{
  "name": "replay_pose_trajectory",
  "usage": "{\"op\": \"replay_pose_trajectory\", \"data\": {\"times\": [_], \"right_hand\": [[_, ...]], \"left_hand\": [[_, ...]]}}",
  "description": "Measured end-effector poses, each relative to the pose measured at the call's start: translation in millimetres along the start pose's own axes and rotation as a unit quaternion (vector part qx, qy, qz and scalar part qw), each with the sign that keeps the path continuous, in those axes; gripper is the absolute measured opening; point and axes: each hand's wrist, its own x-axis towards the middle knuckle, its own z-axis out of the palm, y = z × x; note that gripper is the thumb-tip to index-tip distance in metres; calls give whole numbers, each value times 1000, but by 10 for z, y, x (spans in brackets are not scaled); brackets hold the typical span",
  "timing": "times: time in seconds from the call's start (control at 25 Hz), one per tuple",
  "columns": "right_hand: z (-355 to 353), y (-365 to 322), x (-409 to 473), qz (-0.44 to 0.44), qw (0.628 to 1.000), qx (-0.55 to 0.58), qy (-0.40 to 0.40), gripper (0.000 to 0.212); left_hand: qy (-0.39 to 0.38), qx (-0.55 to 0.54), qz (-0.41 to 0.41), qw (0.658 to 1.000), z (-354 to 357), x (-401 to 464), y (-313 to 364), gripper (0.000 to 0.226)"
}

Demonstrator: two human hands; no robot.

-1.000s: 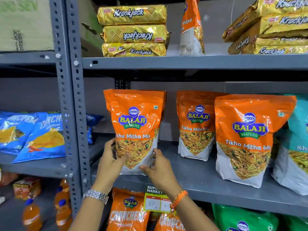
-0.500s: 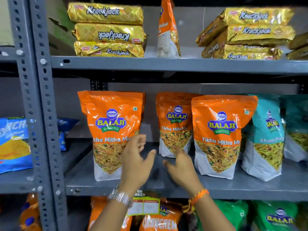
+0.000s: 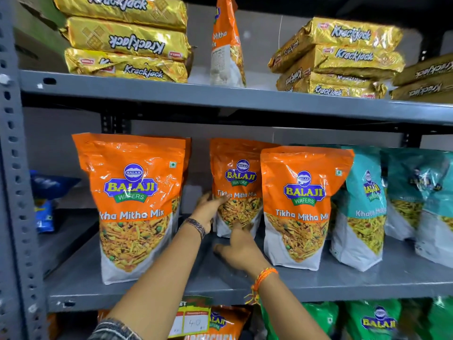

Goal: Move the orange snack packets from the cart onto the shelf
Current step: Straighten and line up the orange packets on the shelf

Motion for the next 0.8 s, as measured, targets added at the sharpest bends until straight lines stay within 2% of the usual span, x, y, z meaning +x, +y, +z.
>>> {"op": "replay_pose_trajectory", "data": {"times": [0.12, 0.2, 0.36, 0.56, 0.68, 0.8], "right_hand": [[16, 31, 51, 21, 997, 51, 47, 67], [16, 43, 88, 39, 995, 63, 74, 68], [-2, 51, 175, 56, 986, 98, 120, 67], [12, 62, 169, 48, 988, 100, 104, 75], [1, 62, 166, 45, 988, 109, 96, 74], [-19, 49, 165, 44, 989, 118, 80, 72]], "left_hand": [[-6, 10, -4, 1000, 86, 34, -38, 67], [-12, 11, -3, 1000, 153, 49, -51, 55], [-1, 43, 8, 999, 218, 111, -79, 57], [12, 44, 25, 999, 168, 219, -113, 52], [20, 75, 45, 996, 141, 238, -126, 41], [30, 89, 55, 994, 127, 242, -125, 39]]}}
